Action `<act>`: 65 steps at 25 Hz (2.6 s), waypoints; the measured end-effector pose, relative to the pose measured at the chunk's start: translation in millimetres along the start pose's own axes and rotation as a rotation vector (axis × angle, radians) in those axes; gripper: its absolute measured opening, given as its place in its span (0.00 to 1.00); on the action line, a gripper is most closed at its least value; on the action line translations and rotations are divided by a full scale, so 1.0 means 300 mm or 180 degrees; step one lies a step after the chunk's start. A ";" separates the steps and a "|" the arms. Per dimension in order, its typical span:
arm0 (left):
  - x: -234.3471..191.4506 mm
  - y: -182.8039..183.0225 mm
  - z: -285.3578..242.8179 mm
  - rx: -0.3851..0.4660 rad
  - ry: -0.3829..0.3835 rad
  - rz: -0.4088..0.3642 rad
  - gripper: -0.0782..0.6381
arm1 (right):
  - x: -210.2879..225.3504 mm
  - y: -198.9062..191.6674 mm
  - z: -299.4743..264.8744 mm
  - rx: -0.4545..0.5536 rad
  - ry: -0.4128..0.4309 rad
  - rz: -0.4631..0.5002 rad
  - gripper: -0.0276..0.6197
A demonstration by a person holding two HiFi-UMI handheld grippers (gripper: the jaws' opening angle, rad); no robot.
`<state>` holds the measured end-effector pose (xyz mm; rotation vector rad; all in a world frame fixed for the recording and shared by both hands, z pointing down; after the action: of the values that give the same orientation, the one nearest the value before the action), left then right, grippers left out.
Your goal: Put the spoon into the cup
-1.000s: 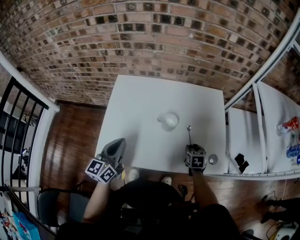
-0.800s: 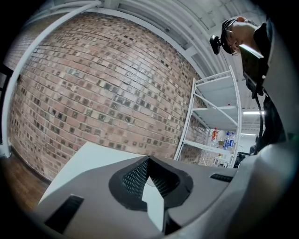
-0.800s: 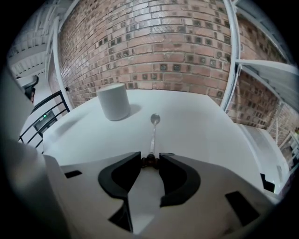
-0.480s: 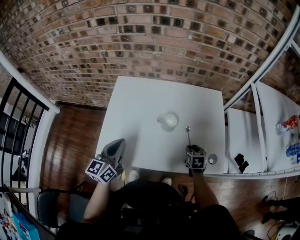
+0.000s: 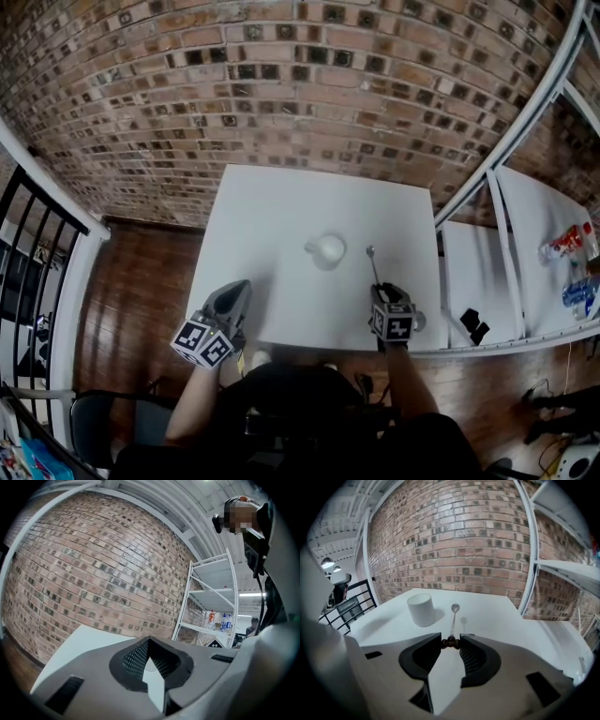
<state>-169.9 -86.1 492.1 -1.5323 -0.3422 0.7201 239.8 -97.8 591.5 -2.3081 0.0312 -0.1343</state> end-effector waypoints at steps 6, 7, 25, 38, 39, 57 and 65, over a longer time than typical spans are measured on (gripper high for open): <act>0.001 0.015 -0.003 0.0071 -0.0005 -0.0011 0.12 | -0.067 0.113 0.060 0.0298 0.0209 0.0164 0.24; 0.001 0.016 -0.003 0.0081 -0.0005 -0.0012 0.12 | -0.083 0.128 0.068 0.0322 0.0261 0.0209 0.24; -0.006 0.018 0.045 0.0161 0.0087 0.0016 0.12 | -0.290 0.312 0.021 -0.0472 0.0858 0.1341 0.24; -0.026 0.028 0.091 0.0205 0.0241 0.0005 0.12 | -0.296 0.393 -0.076 -0.1263 0.0829 0.2022 0.24; -0.025 0.027 0.094 0.0203 0.0241 0.0005 0.12 | -0.304 0.398 -0.086 -0.1327 0.0838 0.2055 0.24; -0.042 0.039 0.162 0.0180 0.0380 -0.0026 0.12 | -0.363 0.406 -0.161 -0.0787 0.0857 0.1811 0.25; -0.033 0.032 0.137 0.0123 0.0286 -0.0034 0.12 | -0.274 0.364 -0.116 -0.0127 0.0953 0.1297 0.27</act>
<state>-205.0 -61.2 486.9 -1.5198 -0.2675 0.6437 156.6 -192.0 527.0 -2.2512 0.6557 -0.2687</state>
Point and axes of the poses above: the fingertips, and each gripper's own axes: z backward along the fingers, x to its right, y out of its top, the point moved 9 cm from there along z, backward along the fingers, and after that the axes turned 6 degrees about -z, right-handed, at the moved point
